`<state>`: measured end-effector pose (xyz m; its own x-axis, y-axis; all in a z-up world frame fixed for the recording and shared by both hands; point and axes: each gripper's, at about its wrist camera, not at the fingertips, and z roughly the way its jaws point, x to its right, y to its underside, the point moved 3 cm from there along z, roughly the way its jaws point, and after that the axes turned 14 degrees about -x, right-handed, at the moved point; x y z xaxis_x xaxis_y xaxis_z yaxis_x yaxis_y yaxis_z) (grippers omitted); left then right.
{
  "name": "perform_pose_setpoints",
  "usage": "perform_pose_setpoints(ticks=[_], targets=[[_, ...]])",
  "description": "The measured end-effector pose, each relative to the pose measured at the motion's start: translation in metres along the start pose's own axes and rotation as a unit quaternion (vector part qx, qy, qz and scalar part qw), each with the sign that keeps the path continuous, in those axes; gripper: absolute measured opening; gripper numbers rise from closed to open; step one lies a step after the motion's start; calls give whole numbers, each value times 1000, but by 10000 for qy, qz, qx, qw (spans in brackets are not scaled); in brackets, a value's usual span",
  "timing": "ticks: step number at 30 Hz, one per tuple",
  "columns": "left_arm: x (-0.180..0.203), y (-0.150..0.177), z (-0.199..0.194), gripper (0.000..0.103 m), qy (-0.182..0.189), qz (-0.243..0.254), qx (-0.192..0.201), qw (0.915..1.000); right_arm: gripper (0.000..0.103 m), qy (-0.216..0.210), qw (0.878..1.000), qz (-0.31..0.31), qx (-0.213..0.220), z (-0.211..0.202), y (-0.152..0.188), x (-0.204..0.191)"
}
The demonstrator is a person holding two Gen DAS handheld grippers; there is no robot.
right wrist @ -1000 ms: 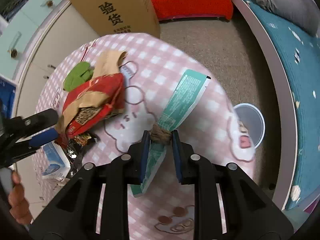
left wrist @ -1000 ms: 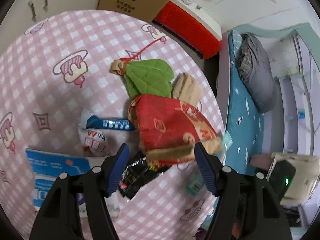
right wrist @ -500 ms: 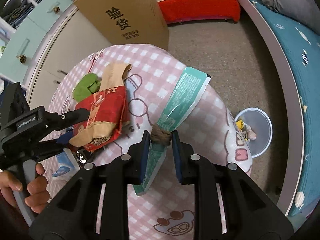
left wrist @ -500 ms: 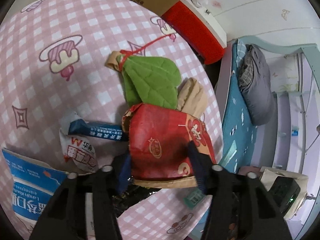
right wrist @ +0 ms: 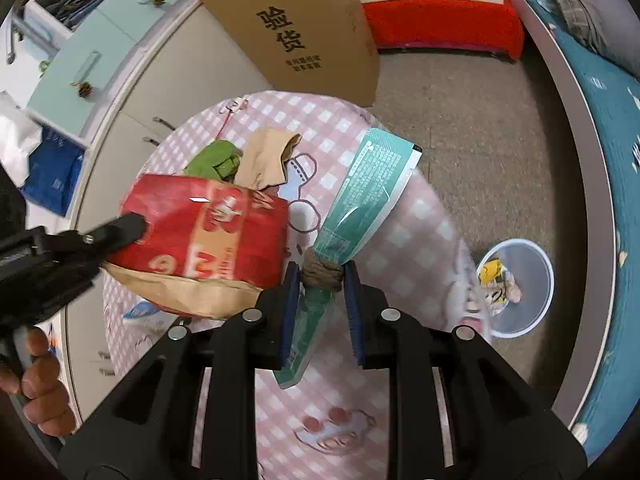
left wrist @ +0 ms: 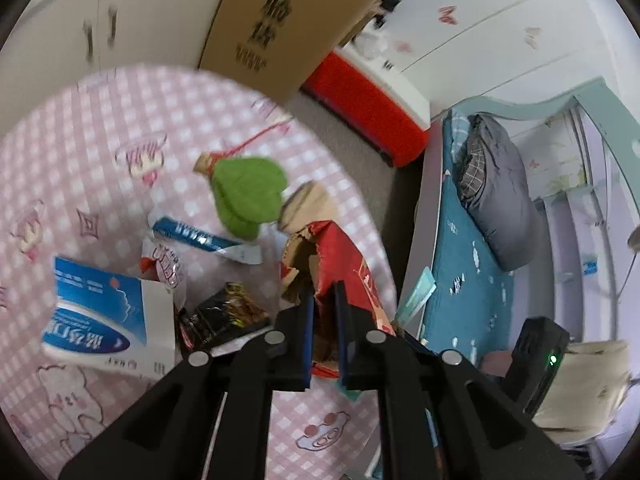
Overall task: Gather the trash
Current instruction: 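Carry both over the bucket and open the right tool to drop the teal wrapper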
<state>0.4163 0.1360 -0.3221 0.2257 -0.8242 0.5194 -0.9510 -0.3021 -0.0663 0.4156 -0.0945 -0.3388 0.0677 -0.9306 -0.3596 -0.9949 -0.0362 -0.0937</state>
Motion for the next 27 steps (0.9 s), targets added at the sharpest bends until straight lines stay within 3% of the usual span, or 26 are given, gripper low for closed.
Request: perform_pose_setpoints(ticks=[6, 15, 19, 27], targets=[[83, 18, -10, 8, -67, 573, 389, 9976, 22, 30, 9998, -28, 214, -51, 14, 46], [207, 53, 50, 8, -494, 1566, 296, 9860, 22, 375, 9950, 700, 606, -122, 48, 165], [245, 64, 75, 9, -600, 1833, 200, 9810, 22, 432, 9923, 948, 675, -140, 62, 206], [292, 78, 108, 9, -1064, 2323, 147, 9667, 25, 344, 9901, 1111, 783, -156, 68, 242]])
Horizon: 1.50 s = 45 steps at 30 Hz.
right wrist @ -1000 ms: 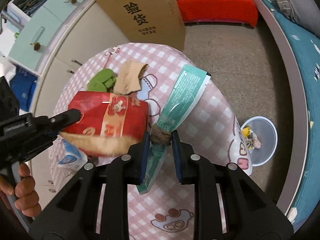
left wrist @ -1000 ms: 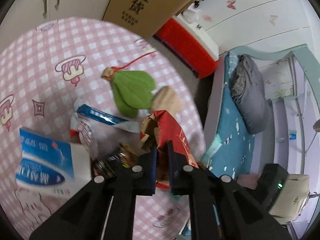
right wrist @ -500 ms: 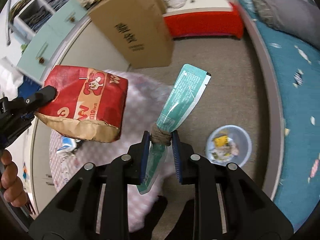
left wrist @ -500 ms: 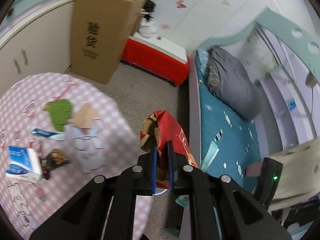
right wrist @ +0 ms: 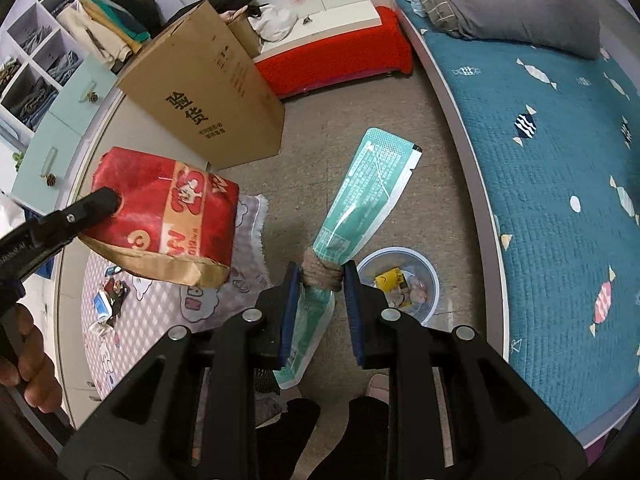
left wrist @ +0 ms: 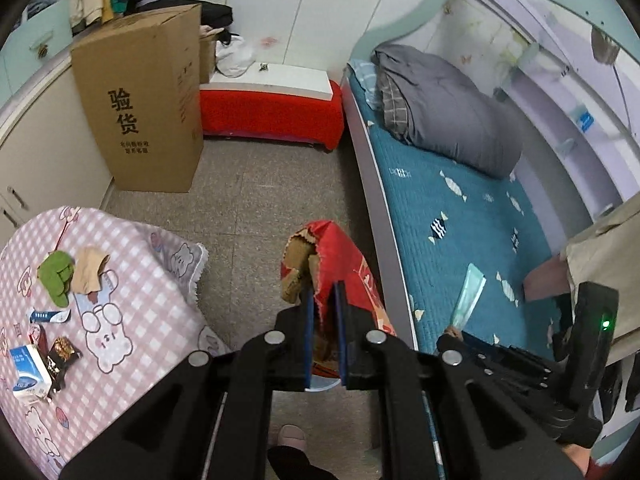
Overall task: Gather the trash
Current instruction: 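Carry both over the bucket and open the right tool to drop the teal wrapper, then open the left tool to drop the red snack bag into the bucket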
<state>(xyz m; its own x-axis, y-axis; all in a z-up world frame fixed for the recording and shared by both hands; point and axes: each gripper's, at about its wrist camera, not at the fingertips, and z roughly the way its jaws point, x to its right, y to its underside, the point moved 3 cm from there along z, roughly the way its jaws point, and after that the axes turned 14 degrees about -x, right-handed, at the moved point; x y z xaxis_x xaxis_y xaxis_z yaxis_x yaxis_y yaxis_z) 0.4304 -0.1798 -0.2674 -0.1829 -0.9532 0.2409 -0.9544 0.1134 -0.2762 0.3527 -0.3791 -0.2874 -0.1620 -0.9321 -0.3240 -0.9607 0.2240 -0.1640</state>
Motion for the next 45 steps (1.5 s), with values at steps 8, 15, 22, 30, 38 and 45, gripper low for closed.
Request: perform_pose_setpoints(ticks=[8, 15, 22, 30, 38, 45], targets=[[18, -7, 14, 9, -161, 143, -143, 9997, 52, -56, 9999, 117, 33, -4, -7, 17], [34, -11, 26, 9, -229, 288, -298, 9989, 53, -9, 9999, 100, 112, -11, -9, 21], [47, -12, 36, 9, -244, 475, -399, 9978, 55, -27, 9996, 220, 158, -18, -8, 32], [65, -13, 47, 9, -264, 621, -504, 9964, 57, -16, 9990, 364, 250, -27, -6, 47], [84, -16, 56, 9, -302, 828, -590, 9944, 58, 29, 9978, 539, 385, -39, -5, 63], [101, -17, 69, 26, -281, 980, -810, 9915, 59, 601, 9954, 402, 634, -55, 0, 63]])
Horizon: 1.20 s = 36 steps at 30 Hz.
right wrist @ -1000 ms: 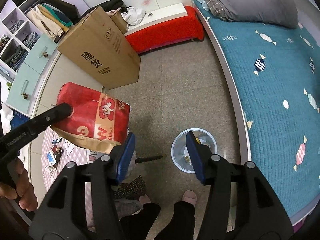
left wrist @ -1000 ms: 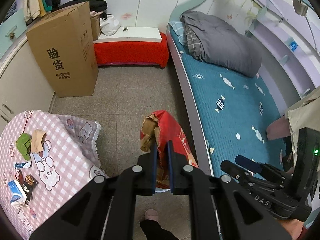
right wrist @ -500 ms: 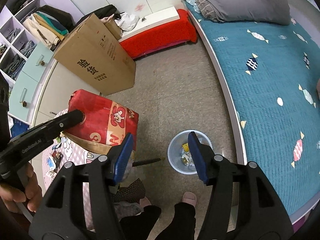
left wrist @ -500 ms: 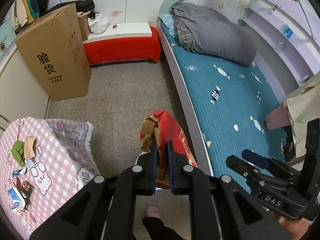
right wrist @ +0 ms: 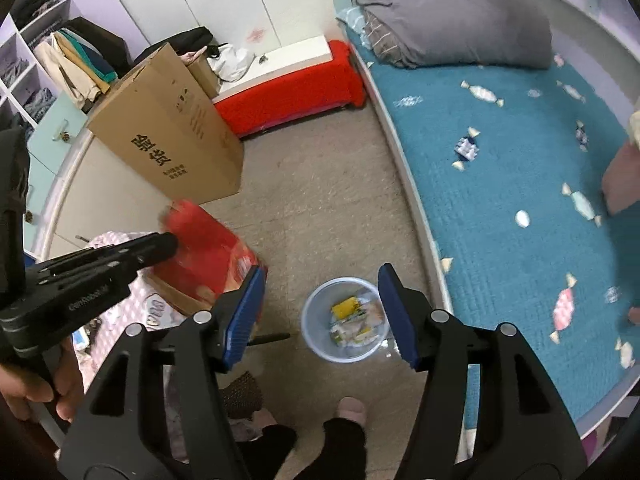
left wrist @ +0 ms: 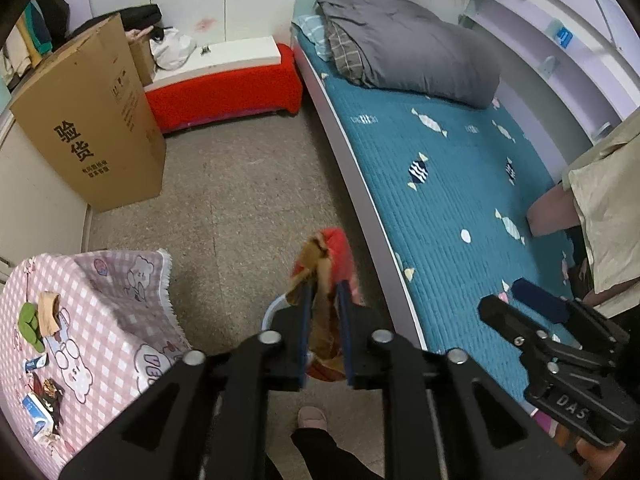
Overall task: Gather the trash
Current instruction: 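Open the left tool to drop the red snack bag into the bucket, then move both open tools back over the table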
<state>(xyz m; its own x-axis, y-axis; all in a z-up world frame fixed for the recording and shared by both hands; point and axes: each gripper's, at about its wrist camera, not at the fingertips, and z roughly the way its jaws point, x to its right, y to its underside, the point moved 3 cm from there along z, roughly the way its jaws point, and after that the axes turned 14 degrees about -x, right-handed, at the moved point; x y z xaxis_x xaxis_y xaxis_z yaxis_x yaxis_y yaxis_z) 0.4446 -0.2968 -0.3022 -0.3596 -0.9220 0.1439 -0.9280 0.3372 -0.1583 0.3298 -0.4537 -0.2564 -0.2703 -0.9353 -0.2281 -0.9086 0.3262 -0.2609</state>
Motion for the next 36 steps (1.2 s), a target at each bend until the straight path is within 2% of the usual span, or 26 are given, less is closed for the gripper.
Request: perform_pose_setpoints(ticks=[1, 2, 5, 11, 15, 19, 26, 32, 36], targets=[[1, 0, 2, 47, 52, -1, -45, 10000, 59, 45, 10000, -35, 41, -2, 0, 0], [3, 0, 3, 64, 74, 2, -78, 9999, 59, 54, 10000, -38, 51, -3, 1, 0], [6, 2, 2, 68, 37, 19, -31, 10000, 59, 42, 10000, -17, 53, -4, 3, 2], [-7, 13, -5, 69, -105, -67, -32, 9999, 59, -19, 10000, -64, -26, -2, 9, -9], [-35, 28, -19, 69, -244, -257, 17, 9994, 60, -125, 9996, -249, -107, 2, 11, -32], [-80, 47, -38, 69, -276, -612, 118, 9977, 60, -258, 9978, -587, -191, 10, 11, -75], [-180, 89, -64, 69, -363, -1339, 258, 9900, 60, -457, 9917, -1153, -327, 31, 20, -170], [-289, 125, -75, 70, -299, -1991, 252, 9792, 61, -528, 9868, -1445, -498, 59, 28, -255], [-364, 142, -68, 71, -232, -2383, 149, 9708, 63, -577, 9845, -1524, -647, 89, 31, -304]])
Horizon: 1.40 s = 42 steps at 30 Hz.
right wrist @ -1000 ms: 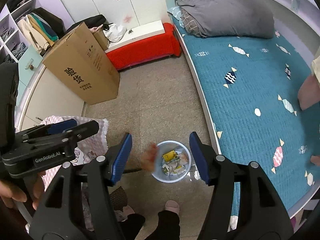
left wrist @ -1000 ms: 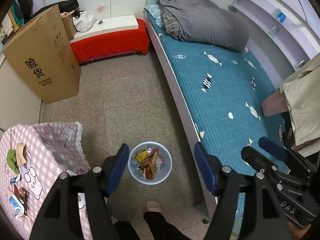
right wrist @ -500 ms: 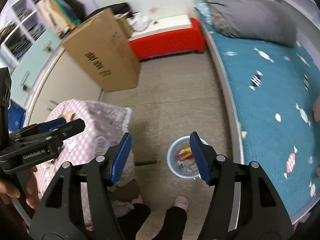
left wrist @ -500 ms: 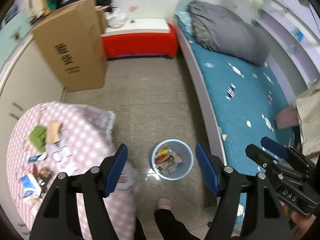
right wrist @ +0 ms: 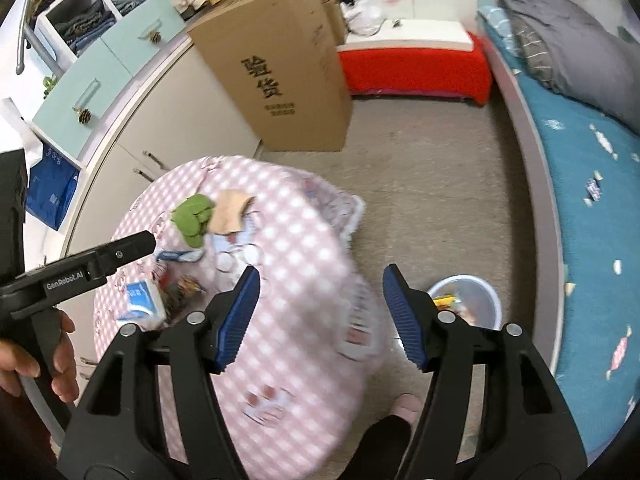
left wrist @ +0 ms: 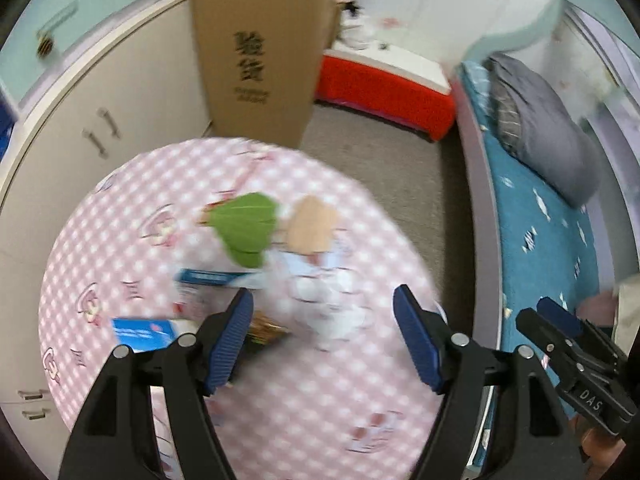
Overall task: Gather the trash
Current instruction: 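Move both open tools back over the table, then grasp the beige cloth with the right tool while the left grasps the green leaf-shaped item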
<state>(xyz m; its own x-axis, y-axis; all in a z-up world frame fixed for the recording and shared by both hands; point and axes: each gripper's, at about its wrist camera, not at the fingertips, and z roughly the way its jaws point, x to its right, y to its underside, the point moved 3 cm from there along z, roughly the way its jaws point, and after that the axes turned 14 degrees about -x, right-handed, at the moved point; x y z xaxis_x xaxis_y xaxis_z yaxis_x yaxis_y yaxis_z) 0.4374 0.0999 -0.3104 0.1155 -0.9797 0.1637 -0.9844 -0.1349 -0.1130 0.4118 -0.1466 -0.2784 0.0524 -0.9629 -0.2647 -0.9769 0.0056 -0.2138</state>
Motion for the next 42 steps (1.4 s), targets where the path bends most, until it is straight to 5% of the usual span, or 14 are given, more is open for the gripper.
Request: perform_pose_setpoints(ticks=[6, 11, 16, 20, 22, 23, 35, 39, 42], targets=[[-63, -36, 29, 71, 315, -276, -37, 9991, 63, -64, 9997, 162, -190, 53, -24, -46], [-78, -64, 64, 71, 440, -127, -163, 9988, 64, -25, 9989, 416, -209, 79, -35, -60], [-79, -79, 96, 71, 112, 189, -346, 9992, 65, 27, 9971, 703, -275, 99, -41, -64], [-78, -81, 109, 55, 78, 294, -382, 9988, 65, 35, 9964, 757, -384, 112, -46, -67], [-79, -82, 109, 24, 281, 291, -301, 9987, 65, 58, 9966, 705, -413, 117, -50, -72], [-81, -82, 107, 20, 309, 256, -273, 9988, 65, 54, 9968, 674, -432, 121, -53, -76], [-107, -41, 57, 17, 70, -60, 91, 9999, 65, 342, 9979, 22, -557, 160, -83, -111], [-110, -29, 42, 17, -54, -213, 195, 9996, 30, 323, 9966, -327, -687, 168, -83, -110], [-109, -23, 28, 17, -118, -351, 308, 9988, 16, 74, 9961, -422, -775, 163, -82, -107]])
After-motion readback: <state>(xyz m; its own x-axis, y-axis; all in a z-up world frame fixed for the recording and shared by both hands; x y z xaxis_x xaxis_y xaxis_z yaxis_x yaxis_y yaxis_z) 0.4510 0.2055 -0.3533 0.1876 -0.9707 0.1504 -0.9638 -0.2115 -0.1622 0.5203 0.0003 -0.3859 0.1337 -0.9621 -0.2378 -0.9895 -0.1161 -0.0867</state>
